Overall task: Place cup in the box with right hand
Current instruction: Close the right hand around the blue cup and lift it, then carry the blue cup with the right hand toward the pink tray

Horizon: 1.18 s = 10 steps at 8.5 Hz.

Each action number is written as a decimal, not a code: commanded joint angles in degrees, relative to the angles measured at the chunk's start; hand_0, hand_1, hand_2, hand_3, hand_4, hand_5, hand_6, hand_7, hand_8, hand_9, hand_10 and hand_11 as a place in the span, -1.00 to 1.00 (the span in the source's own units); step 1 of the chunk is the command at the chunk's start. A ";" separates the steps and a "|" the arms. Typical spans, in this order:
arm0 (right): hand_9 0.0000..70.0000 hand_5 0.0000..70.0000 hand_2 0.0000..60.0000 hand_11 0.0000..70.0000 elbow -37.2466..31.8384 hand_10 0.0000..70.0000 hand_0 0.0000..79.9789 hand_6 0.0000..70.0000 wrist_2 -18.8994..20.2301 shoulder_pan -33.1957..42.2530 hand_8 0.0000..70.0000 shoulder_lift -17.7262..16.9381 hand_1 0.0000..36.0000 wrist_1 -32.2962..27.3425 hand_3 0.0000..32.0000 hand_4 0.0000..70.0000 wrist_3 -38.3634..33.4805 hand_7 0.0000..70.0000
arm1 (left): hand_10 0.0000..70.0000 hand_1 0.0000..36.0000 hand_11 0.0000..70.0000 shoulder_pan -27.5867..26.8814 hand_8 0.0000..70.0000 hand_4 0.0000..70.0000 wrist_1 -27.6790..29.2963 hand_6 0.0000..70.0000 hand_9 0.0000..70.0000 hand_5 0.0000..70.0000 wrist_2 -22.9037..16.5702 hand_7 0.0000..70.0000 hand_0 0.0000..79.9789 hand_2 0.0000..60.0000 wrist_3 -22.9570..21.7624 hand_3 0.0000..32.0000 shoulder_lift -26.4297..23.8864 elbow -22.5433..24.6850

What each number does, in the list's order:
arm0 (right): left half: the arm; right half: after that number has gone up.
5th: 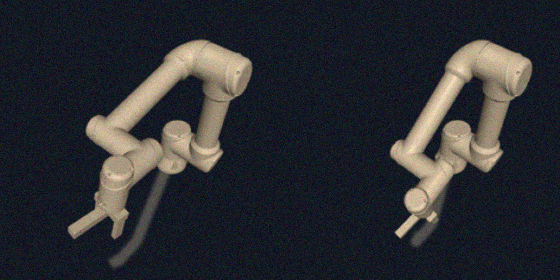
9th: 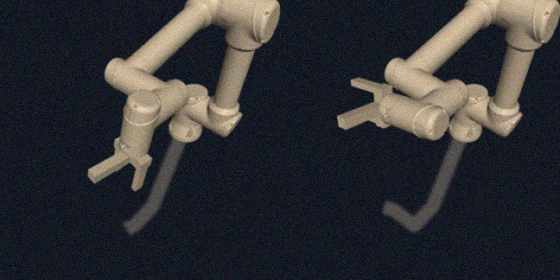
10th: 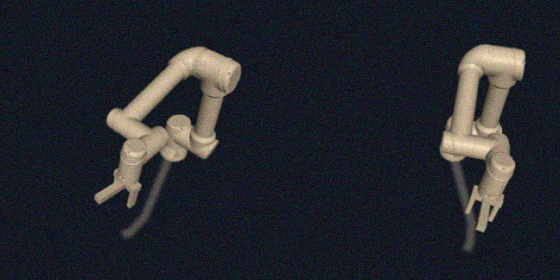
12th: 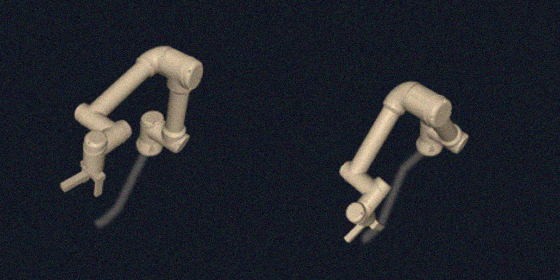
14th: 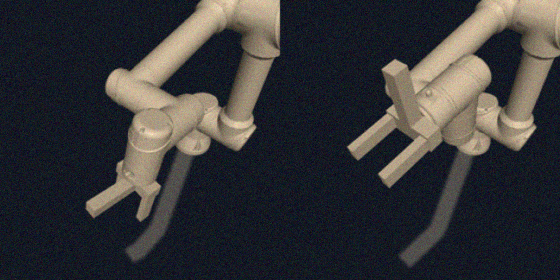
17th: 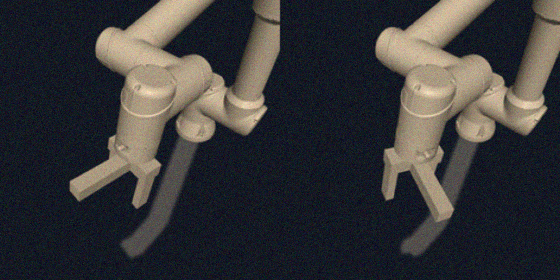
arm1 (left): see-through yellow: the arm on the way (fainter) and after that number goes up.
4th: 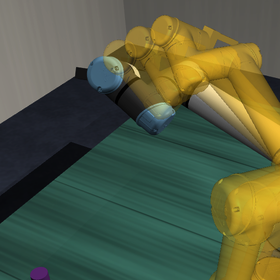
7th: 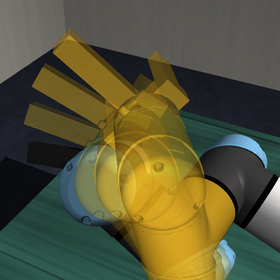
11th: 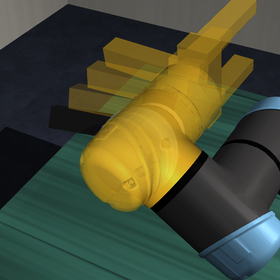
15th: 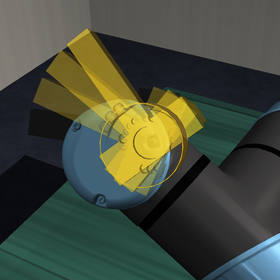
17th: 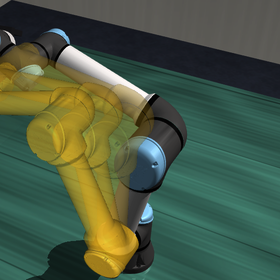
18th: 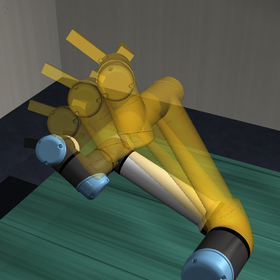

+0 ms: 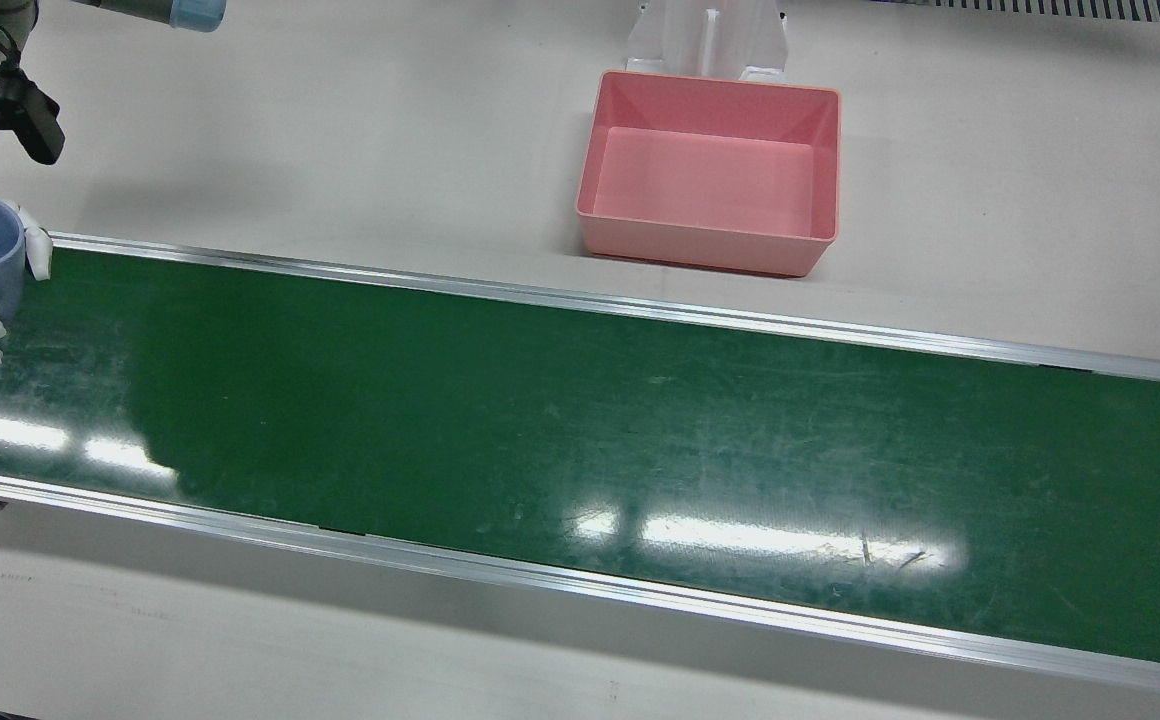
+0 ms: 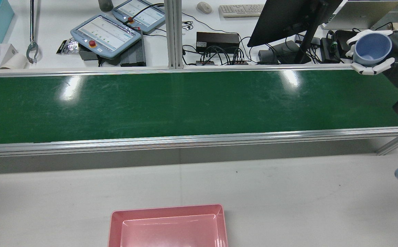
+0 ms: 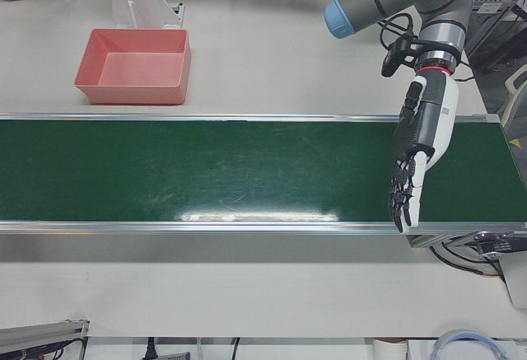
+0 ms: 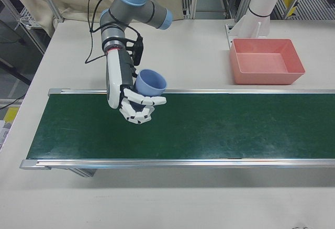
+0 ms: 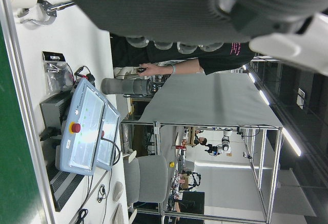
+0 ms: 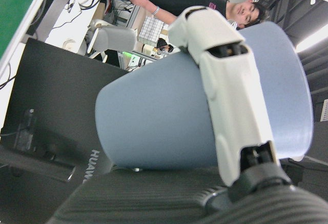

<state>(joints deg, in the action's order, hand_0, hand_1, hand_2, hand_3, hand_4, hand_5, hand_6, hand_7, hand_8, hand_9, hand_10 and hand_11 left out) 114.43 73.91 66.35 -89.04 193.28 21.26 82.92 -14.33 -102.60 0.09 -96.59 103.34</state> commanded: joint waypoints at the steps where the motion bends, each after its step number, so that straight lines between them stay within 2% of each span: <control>1: 0.91 -0.44 1.00 0.16 15.07 -0.28 0.89 -0.13 -0.34 -5.40 0.20 0.53 1.00 7.18 -1.00 -0.15 2.71 1.00 | -1.00 -1.00 -1.00 -0.04 -1.00 -1.00 0.00 -1.00 -1.00 -1.00 -0.05 -1.00 -1.00 -1.00 0.00 -1.00 0.00 0.02; 2: 0.88 -0.45 1.00 0.13 19.47 -0.31 1.00 -0.13 -1.13 -11.70 0.18 0.96 1.00 9.55 -1.00 0.00 5.17 1.00 | -1.00 -1.00 -1.00 -0.04 -1.00 -1.00 0.00 -1.00 -1.00 -1.00 0.03 -1.00 -1.00 -1.00 0.00 -1.00 0.00 0.02; 3: 0.87 -0.45 1.00 0.11 23.26 -0.32 1.00 -0.14 -3.83 -18.38 0.17 2.01 1.00 11.58 -1.00 -0.04 8.24 1.00 | -1.00 -1.00 -1.00 0.04 -1.00 -1.00 0.00 -1.00 -1.00 -1.00 -0.05 -1.00 -1.00 -1.00 0.00 -1.00 0.00 0.02; 4: 0.87 -0.45 1.00 0.10 25.99 -0.33 0.92 -0.14 -7.34 -26.28 0.17 2.20 1.00 12.38 -1.00 -0.11 11.58 1.00 | -1.00 -1.00 -1.00 -0.04 -1.00 -1.00 -0.08 -1.00 -1.00 -1.00 -0.05 -1.00 -1.00 -1.00 0.00 -1.00 0.00 0.02; 5: 0.90 -0.46 1.00 0.11 27.41 -0.31 0.73 -0.13 -12.42 -35.93 0.20 4.29 1.00 12.47 -1.00 -0.27 15.61 1.00 | -1.00 -1.00 -1.00 -0.04 -1.00 -1.00 -0.08 -1.00 -1.00 -1.00 0.03 -1.00 -1.00 -1.00 0.00 -1.00 0.00 0.02; 6: 0.87 -0.47 1.00 0.08 27.34 -0.34 0.85 -0.15 -15.87 -45.16 0.17 7.53 1.00 12.47 -1.00 -0.16 20.53 1.00 | -1.00 -1.00 -1.00 -0.04 -1.00 -1.00 -0.08 -1.00 -1.00 -1.00 -0.05 -1.00 -1.00 -1.00 0.00 -1.00 0.00 0.02; 7: 0.78 -0.51 1.00 0.01 26.99 -0.38 0.83 -0.21 -19.73 -52.65 0.09 9.82 1.00 12.30 -1.00 -0.13 25.19 1.00 | -1.00 -1.00 -1.00 -0.04 -1.00 -1.00 0.00 -1.00 -1.00 -1.00 0.03 -1.00 -1.00 -1.00 0.00 -1.00 0.00 0.02; 8: 0.58 -0.56 1.00 -0.12 26.64 -0.46 0.63 -0.31 -22.81 -58.03 -0.06 10.37 1.00 11.78 -1.00 -0.28 28.19 1.00 | -1.00 -1.00 -1.00 -0.04 -1.00 -1.00 0.00 -1.00 -1.00 -1.00 0.03 -1.00 -1.00 -1.00 0.00 -1.00 0.00 0.02; 9: -0.02 -0.68 0.37 -0.44 25.85 -0.67 0.55 -0.52 -23.37 -60.26 -0.49 10.37 0.76 11.86 -1.00 -0.33 29.09 0.85 | -1.00 -1.00 -1.00 -0.04 -1.00 -1.00 0.00 -1.00 -1.00 -1.00 -0.05 -1.00 -1.00 -1.00 0.00 -1.00 0.00 0.02; 10: -0.65 -0.81 -0.89 -0.73 25.76 -0.85 0.38 -0.73 -23.20 -61.06 -0.89 9.94 -0.10 11.86 -1.00 -0.46 29.19 0.06 | -1.00 -1.00 -1.00 -0.04 -1.00 -1.00 0.00 -1.00 -1.00 -1.00 -0.05 -1.00 -1.00 -1.00 0.00 -1.00 0.00 0.02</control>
<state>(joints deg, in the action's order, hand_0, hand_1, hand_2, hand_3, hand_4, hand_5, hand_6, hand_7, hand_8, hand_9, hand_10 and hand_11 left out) 140.89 52.71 11.03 -79.38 205.25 47.80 82.88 -14.34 -102.60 0.09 -96.59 103.36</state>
